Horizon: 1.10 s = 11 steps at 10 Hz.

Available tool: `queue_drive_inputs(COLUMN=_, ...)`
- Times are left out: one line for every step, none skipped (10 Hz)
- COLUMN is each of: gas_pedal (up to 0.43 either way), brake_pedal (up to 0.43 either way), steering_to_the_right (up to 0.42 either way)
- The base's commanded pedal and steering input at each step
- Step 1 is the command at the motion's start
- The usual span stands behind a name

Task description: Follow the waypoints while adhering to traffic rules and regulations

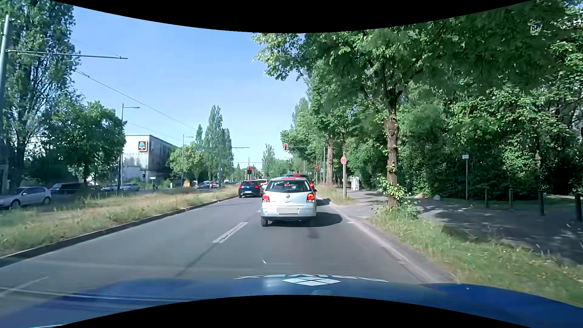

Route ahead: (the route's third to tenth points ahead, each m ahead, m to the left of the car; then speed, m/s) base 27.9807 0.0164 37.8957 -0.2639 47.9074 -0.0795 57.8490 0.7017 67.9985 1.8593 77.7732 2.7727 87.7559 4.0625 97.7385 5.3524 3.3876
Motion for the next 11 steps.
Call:
queue_drive_inputs(gas_pedal=0.0, brake_pedal=0.0, steering_to_the_right=-0.008)
queue_drive_inputs(gas_pedal=0.0, brake_pedal=0.018, steering_to_the_right=-0.008)
queue_drive_inputs(gas_pedal=0.0, brake_pedal=0.079, steering_to_the_right=-0.007)
queue_drive_inputs(gas_pedal=0.0, brake_pedal=0.128, steering_to_the_right=-0.007)
queue_drive_inputs(gas_pedal=0.0, brake_pedal=0.146, steering_to_the_right=-0.008)
queue_drive_inputs(gas_pedal=0.0, brake_pedal=0.171, steering_to_the_right=-0.008)
queue_drive_inputs(gas_pedal=0.0, brake_pedal=0.201, steering_to_the_right=-0.009)
queue_drive_inputs(gas_pedal=0.0, brake_pedal=0.226, steering_to_the_right=-0.009)
queue_drive_inputs(gas_pedal=0.0, brake_pedal=0.238, steering_to_the_right=-0.01)
queue_drive_inputs(gas_pedal=0.0, brake_pedal=0.25, steering_to_the_right=-0.012)
queue_drive_inputs(gas_pedal=0.0, brake_pedal=0.256, steering_to_the_right=-0.012)
